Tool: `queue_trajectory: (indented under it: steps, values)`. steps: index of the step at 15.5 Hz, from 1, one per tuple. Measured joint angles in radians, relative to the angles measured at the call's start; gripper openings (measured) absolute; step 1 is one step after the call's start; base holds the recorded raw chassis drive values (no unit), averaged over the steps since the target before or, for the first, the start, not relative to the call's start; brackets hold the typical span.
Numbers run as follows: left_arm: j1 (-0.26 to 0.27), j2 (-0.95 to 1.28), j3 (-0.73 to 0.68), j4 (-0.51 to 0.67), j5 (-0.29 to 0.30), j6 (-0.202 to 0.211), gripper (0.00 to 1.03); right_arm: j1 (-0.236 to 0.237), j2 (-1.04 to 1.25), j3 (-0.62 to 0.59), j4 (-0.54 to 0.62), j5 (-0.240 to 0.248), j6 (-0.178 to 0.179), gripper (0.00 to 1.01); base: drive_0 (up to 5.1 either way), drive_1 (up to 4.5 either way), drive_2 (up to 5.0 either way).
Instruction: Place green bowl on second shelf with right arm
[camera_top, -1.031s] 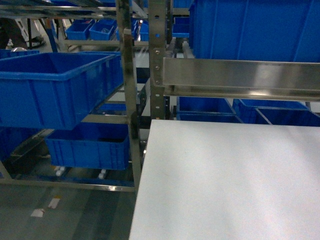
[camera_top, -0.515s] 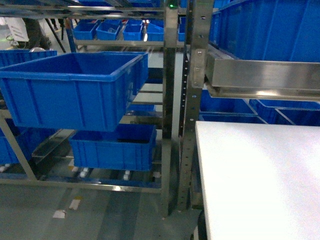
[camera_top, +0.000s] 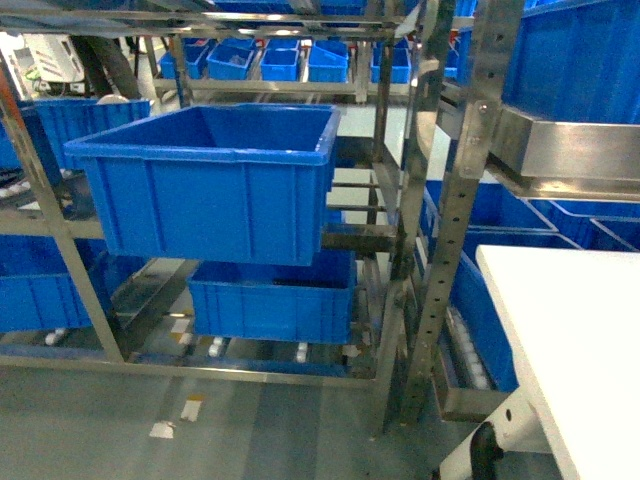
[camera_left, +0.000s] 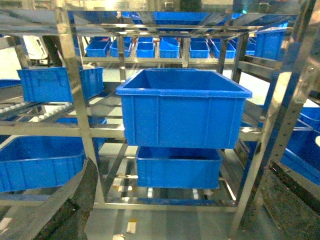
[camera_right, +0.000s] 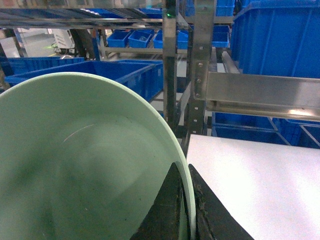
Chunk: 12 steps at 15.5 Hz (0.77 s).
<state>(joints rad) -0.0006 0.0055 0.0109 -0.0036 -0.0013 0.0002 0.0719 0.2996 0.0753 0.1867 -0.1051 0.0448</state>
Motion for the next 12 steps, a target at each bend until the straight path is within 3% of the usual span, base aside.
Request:
queue_trajectory:
  steps: [12]
  values:
    - [0.0, 0.0, 0.0, -0.002, 0.0, 0.0, 0.98, 0.0, 0.0, 0.0, 0.001, 0.0, 0.0, 0.02, -5.0, 2.33, 2.3]
